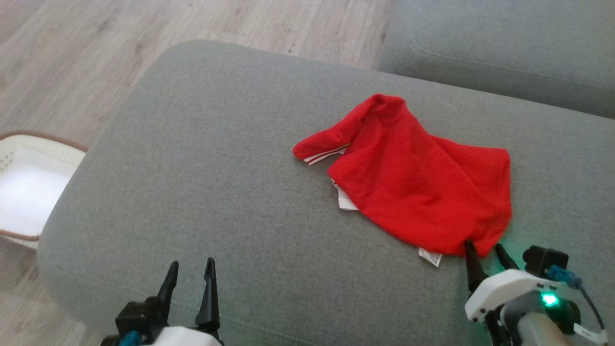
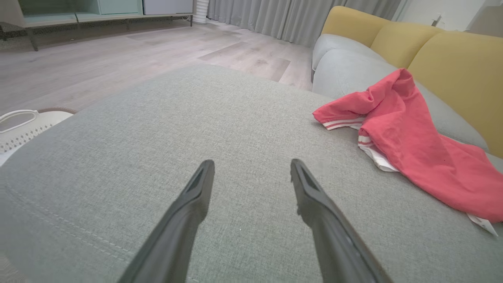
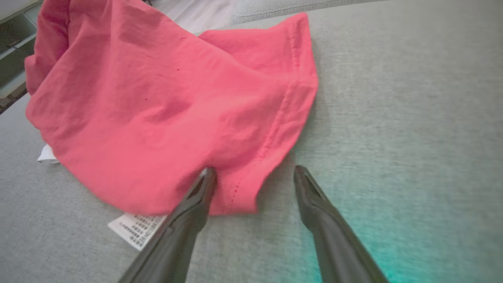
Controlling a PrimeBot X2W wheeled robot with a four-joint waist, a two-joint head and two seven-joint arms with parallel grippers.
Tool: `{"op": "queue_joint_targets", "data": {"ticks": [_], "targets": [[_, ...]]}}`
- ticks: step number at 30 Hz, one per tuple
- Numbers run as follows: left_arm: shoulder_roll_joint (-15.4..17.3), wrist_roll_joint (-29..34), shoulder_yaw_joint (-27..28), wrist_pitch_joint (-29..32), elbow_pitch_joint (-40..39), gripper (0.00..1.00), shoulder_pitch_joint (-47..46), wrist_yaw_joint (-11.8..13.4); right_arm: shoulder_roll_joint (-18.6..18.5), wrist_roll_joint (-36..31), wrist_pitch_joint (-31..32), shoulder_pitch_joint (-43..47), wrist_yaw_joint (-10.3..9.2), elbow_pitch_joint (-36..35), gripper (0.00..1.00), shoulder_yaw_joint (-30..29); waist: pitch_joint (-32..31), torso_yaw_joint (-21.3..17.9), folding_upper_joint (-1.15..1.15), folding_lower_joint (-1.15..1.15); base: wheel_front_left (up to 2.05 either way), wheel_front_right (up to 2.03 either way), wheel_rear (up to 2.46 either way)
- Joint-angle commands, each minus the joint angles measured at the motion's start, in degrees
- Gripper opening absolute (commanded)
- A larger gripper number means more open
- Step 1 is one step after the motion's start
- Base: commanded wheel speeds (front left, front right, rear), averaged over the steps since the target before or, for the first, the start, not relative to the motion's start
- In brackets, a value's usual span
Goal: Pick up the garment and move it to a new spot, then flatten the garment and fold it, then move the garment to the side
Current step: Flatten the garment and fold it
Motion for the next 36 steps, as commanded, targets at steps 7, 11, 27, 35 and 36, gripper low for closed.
{"op": "queue_joint_targets", "data": {"ticks": [7,11,27,35,36], "targets": [[0.6,0.4,2.9,-1.0,-2.3,1.00,-2.3,0.9,-0.4,4.1,-4.3,-4.9,0.39,-0.6,0.00,5.3,-0.2,-1.3,0.00,-0.01,0.00,0.00,0.00],[0.7,0.4,2.9,-1.1,-2.4,1.00,-1.7,1.0,-0.4,4.1,-5.7,-4.7,0.39,-4.6,0.00,6.9,-1.3,-3.4,0.00,-0.01,0.00,0.00,0.00],[0.3,0.1,2.9,-1.3,-2.8,1.00,0.9,1.3,-0.4,-0.2,13.3,19.6,0.39,-48.6,0.00,-2.2,-4.2,-10.6,0.00,-0.01,0.00,0.00,0.00],[-0.2,0.5,1.9,-1.1,-2.2,1.00,-0.2,0.6,-0.4,-0.2,16.5,17.8,0.39,-43.2,0.00,-5.2,-1.2,-8.7,0.00,-0.01,0.00,0.00,0.00],[-0.2,0.5,1.8,-1.0,-2.1,1.00,-0.4,0.5,-0.4,-0.9,16.0,16.6,0.39,-40.4,0.00,-5.5,-0.9,-8.4,0.00,-0.01,0.00,0.00,0.00]]}}
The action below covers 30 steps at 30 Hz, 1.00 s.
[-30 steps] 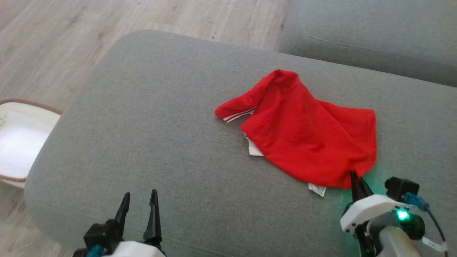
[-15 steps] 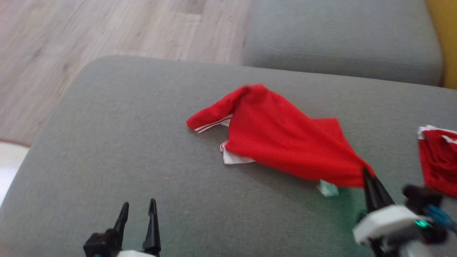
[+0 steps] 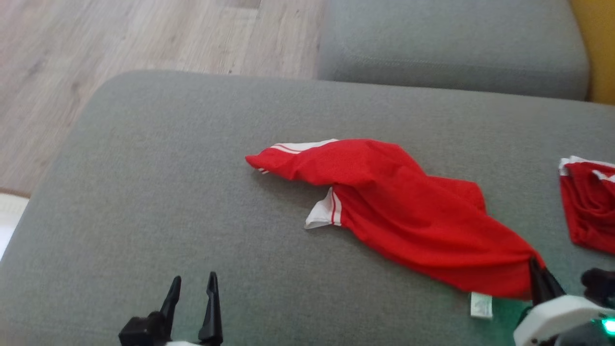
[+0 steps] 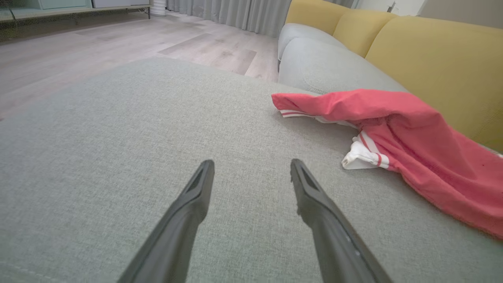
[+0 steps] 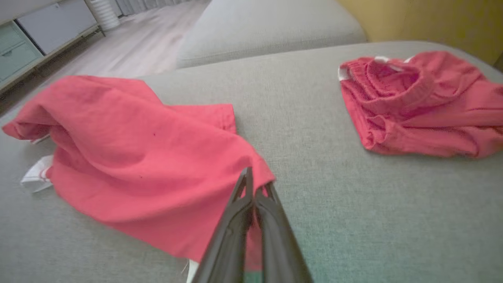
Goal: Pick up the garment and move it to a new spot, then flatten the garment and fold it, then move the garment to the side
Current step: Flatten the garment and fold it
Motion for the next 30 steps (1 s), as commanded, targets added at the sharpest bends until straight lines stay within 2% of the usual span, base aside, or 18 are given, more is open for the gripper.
{"op": "queue_joint_targets", "data": {"ticks": [1,3,4,5,6,10,16,23,30], "targets": [[0.3,0.5,1.7,-0.5,-1.2,1.00,-3.4,-0.2,-0.6,-1.1,-1.7,-5.8,0.39,2.4,0.00,0.3,1.0,1.1,0.00,0.00,0.00,0.00,0.00],[0.3,0.5,1.7,-0.4,-1.1,1.00,-3.7,-0.2,-0.6,-2.6,-3.6,-8.4,0.39,7.4,0.00,-0.7,1.5,1.6,0.00,0.00,0.00,0.00,0.00],[0.3,0.5,1.7,-0.4,-1.1,1.00,-3.8,-0.2,-0.6,-3.3,-4.7,-9.6,0.39,9.6,0.14,-1.1,1.7,1.8,0.00,0.00,0.00,0.00,0.00],[0.4,0.5,1.8,-0.4,-1.1,1.00,-3.9,-0.2,-0.6,-3.7,-5.7,-10.8,0.39,11.8,0.47,-1.6,1.7,1.8,0.00,0.00,0.00,0.00,0.00],[0.4,0.5,1.8,-0.4,-1.0,1.00,-3.9,-0.2,-0.6,-4.0,-6.6,-11.7,0.39,13.6,0.98,-1.8,1.7,1.9,0.00,0.00,0.00,0.00,0.00],[0.5,0.4,1.9,-0.5,-0.9,1.00,-3.8,-0.1,-0.6,-4.5,-10.2,-13.7,0.39,18.0,1.00,-1.8,1.1,1.4,0.00,0.00,0.00,0.00,0.00],[0.5,0.6,1.4,-0.4,-1.2,1.00,-4.0,-0.4,-0.6,-4.1,-13.6,-14.1,0.39,17.3,1.00,-1.0,0.1,-0.6,0.00,0.00,0.00,0.00,0.00],[0.0,1.7,-1.0,1.3,0.2,1.00,-7.1,-2.4,-0.6,-2.7,-14.7,-12.7,0.39,7.3,1.00,1.8,-0.8,-4.8,0.00,0.00,0.00,0.00,0.00],[-2.0,3.3,-4.5,4.2,7.0,1.00,-14.0,-6.1,-0.6,-1.5,-11.7,-11.0,0.39,-3.7,1.00,6.0,1.7,-10.6,0.00,0.00,0.00,0.00,0.00]]}}
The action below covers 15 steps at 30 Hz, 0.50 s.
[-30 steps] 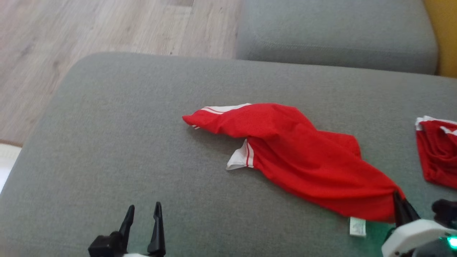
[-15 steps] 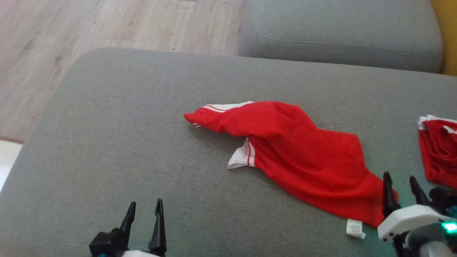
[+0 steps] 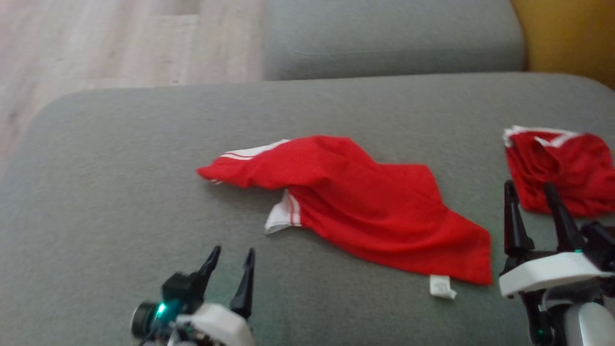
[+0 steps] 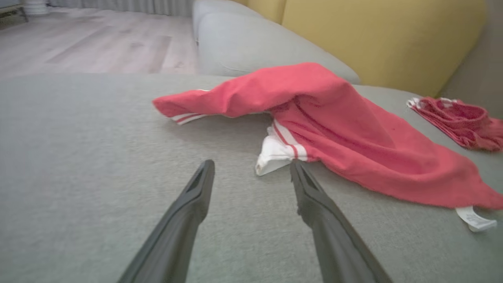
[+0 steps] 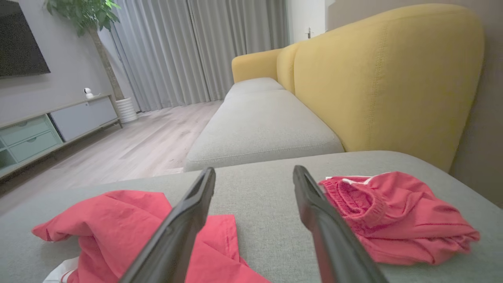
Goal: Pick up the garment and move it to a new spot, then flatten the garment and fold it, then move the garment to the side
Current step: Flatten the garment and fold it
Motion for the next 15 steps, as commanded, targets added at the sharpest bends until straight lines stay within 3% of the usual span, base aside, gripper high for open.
{"op": "queue_joint_targets", "data": {"ticks": [1,15], "targets": [[0.0,0.7,1.3,0.2,-0.2,1.00,-4.4,-0.6,-0.6,0.3,0.3,-1.7,0.39,-3.2,1.00,1.8,2.1,-2.5,0.00,0.00,0.00,0.00,0.00],[-1.5,2.2,-0.4,3.1,17.9,1.00,-16.8,-5.7,-0.6,1.5,1.2,-4.4,0.39,-9.6,1.00,3.8,9.8,-11.5,0.00,0.00,0.00,0.00,0.00]]}}
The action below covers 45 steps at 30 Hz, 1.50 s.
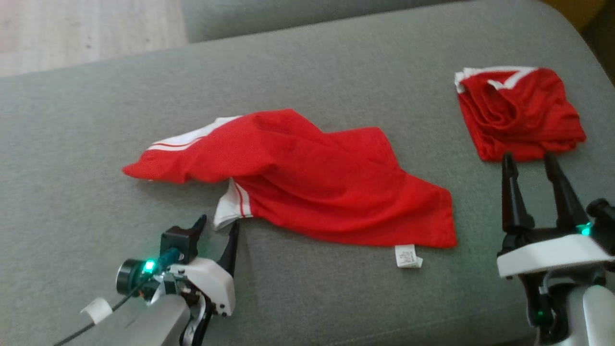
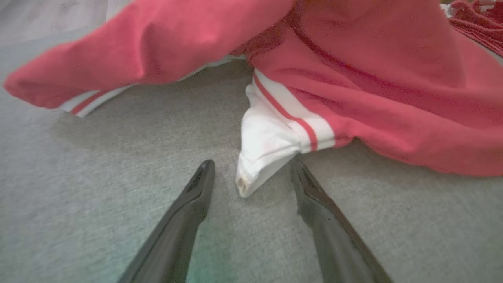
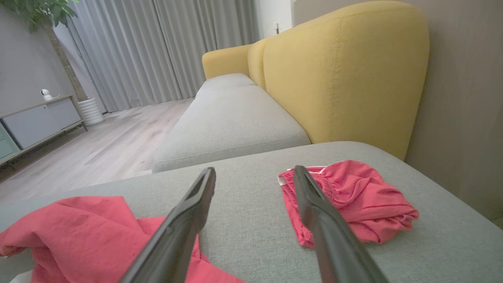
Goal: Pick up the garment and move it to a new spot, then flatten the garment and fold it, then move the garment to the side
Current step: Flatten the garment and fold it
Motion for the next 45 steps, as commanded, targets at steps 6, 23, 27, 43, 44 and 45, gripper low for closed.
{"op": "queue_joint_targets", "data": {"ticks": [6,23,27,43,44,45], "targets": [[-0.6,0.1,2.3,-2.8,2.6,0.24,-5.1,-1.2,-0.6,0.9,-2.2,-3.2,0.39,-2.5,1.00,0.2,1.7,-1.6,0.00,-0.01,0.00,0.00,0.00],[8.5,11.0,1.0,-6.5,-7.6,0.00,-7.8,6.3,-0.6,2.6,-4.5,-1.1,0.39,0.1,1.00,-2.3,-4.1,7.7,0.00,-0.01,0.00,0.00,0.00],[14.9,14.3,-0.3,-1.1,-16.1,0.00,-3.9,10.9,-0.6,3.2,-5.2,-0.2,0.39,0.8,1.00,-2.6,-4.9,9.6,0.00,-0.01,0.00,0.00,0.00],[13.8,7.8,-5.3,7.5,-29.8,0.00,16.9,17.7,-0.6,2.7,-4.7,1.1,0.39,2.3,1.00,-1.3,-6.1,9.4,0.00,-0.01,0.00,0.00,0.00],[12.8,7.2,-5.3,6.9,-29.0,0.00,16.9,17.3,-0.6,2.7,-4.5,1.2,0.39,2.4,1.00,-1.2,-6.4,9.3,0.00,-0.01,0.00,0.00,0.00],[11.9,6.7,-5.2,6.3,-28.2,0.29,16.8,16.9,-0.6,2.6,-4.4,1.3,0.39,2.4,1.00,-1.2,-6.6,9.2,0.00,-0.01,0.00,0.00,0.00]]}}
